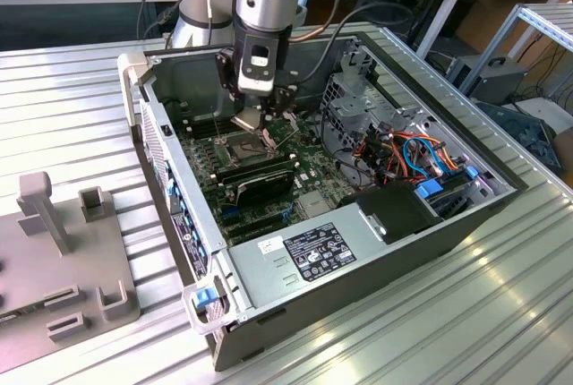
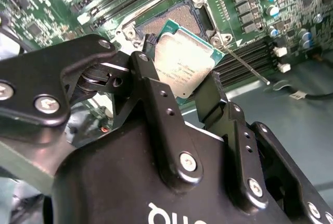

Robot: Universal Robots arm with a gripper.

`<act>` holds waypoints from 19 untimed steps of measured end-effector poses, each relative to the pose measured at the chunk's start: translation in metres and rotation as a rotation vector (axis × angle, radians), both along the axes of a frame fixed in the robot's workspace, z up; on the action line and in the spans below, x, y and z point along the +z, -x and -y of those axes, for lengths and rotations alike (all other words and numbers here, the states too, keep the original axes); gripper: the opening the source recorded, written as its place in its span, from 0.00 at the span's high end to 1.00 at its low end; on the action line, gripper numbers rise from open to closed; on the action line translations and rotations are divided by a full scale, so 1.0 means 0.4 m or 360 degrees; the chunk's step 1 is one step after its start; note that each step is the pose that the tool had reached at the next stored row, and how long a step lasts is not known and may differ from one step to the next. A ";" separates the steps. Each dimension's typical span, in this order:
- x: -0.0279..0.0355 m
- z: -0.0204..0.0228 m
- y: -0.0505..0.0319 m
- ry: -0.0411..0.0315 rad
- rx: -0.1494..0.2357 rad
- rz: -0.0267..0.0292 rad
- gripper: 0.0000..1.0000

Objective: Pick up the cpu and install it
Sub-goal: 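Place the cpu into insertion slot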

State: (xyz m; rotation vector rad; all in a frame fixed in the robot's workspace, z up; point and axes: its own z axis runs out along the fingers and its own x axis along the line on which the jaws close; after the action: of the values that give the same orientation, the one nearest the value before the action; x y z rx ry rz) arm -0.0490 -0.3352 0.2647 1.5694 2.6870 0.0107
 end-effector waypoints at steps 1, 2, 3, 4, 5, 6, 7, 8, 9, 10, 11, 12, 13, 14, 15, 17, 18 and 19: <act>0.000 0.000 0.000 0.0000 -0.0024 0.00000 0.45; -0.001 0.000 0.000 0.0000 -0.0049 -0.00001 0.45; -0.002 0.000 0.000 0.0000 -0.0092 0.00000 0.45; -0.002 0.000 0.000 0.0000 -0.0120 0.00000 0.45; -0.003 0.000 0.000 0.0000 -0.0145 0.00000 0.45; -0.004 0.000 0.000 0.0000 -0.0190 0.00001 0.45; -0.004 0.000 0.000 0.0000 -0.0211 0.00001 0.45; -0.005 0.000 0.000 0.0000 -0.0237 0.00000 0.45; -0.005 0.000 0.000 0.0000 -0.0274 0.00000 0.45; -0.006 0.000 0.000 0.0000 -0.0296 0.00000 0.45; -0.006 0.000 0.000 0.0000 -0.0319 0.00000 0.45; -0.007 0.000 0.000 0.0000 -0.0344 -0.00001 0.45; -0.007 0.000 0.000 0.0000 -0.0364 -0.00001 0.45; -0.007 0.000 0.000 0.0000 -0.0372 -0.00001 0.45; -0.007 0.000 0.000 0.0000 -0.0374 -0.00001 0.45; -0.007 0.000 0.000 0.0000 -0.0374 0.00000 0.45; -0.007 0.000 0.000 0.0000 -0.0374 0.00000 0.45; -0.007 0.000 0.000 0.0000 -0.0374 0.00000 0.45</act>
State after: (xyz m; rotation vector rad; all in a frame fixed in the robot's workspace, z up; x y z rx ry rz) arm -0.0490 -0.3352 0.2619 1.8732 2.4840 0.0052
